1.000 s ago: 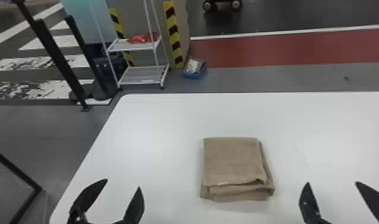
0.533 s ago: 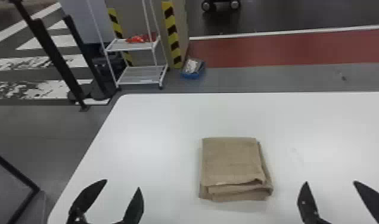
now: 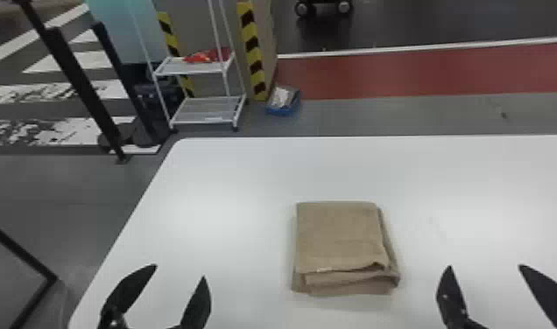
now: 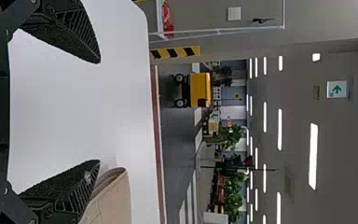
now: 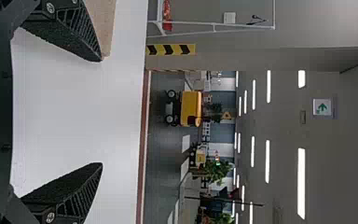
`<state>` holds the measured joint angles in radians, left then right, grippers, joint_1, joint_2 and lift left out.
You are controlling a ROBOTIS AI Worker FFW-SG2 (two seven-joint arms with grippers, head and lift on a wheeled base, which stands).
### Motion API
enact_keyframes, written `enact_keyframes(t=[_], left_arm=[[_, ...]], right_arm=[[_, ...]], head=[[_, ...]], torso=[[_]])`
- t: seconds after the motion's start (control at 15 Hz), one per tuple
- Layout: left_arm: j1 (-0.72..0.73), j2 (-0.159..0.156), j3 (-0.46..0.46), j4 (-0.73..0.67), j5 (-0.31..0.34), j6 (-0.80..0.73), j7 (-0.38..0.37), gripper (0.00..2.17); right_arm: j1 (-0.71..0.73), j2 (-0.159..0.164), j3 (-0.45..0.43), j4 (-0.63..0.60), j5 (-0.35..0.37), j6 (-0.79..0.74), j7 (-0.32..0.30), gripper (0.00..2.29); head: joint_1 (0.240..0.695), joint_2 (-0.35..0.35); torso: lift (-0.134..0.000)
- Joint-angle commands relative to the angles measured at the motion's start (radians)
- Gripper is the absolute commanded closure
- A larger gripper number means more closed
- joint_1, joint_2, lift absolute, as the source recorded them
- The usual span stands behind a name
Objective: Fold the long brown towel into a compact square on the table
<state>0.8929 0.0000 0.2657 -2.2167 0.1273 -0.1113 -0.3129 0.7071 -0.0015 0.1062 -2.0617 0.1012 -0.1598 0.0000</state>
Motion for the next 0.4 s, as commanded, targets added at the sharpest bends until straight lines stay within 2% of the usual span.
enact_keyframes(t=[0.0,0.33], left_arm=[[-0.002,-0.003,0.000,0.002,0.000,0.000,0.000,0.13],[-0.003,-0.003,-0.005,0.003,-0.014,0.000,0.000,0.12]], right_arm=[[0.000,0.002,0.000,0.000,0.000,0.000,0.000,0.09],[0.000,0.002,0.000,0.000,0.000,0.000,0.000,0.09]], head=[[0.695,0.209],[0.695,0.208]], torso=[[-0.123],[-0.123]])
